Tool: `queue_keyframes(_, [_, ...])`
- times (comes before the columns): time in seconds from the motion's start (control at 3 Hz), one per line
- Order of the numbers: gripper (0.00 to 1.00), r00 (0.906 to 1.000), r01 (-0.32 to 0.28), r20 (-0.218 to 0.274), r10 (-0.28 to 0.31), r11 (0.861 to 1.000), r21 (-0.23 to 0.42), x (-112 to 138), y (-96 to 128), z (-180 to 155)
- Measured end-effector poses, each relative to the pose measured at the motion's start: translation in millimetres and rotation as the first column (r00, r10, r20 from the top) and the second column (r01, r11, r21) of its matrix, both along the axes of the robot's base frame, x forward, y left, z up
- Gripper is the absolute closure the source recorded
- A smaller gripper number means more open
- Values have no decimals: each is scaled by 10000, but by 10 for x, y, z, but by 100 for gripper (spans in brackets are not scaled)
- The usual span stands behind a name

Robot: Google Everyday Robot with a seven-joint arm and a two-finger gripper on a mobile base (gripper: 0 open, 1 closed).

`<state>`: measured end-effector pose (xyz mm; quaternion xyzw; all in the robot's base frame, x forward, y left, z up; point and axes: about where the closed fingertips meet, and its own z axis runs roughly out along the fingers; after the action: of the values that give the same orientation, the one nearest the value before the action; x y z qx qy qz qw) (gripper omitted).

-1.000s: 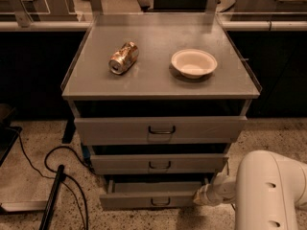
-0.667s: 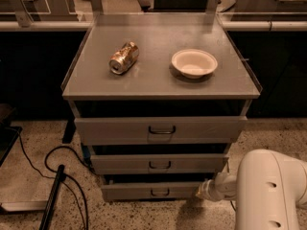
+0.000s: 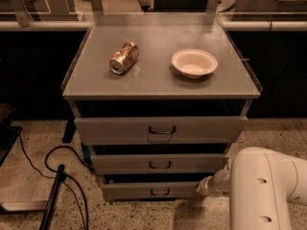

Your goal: Close bottom drawer

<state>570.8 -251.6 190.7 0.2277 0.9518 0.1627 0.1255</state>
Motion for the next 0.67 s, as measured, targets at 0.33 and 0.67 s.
queue_keyframes(0.33, [100,9992,298,282,-294,9994,-148,145,-42,23])
queue_keyframes(0.67, [100,9959,623,674,-600,9975,-322,325,-110,34])
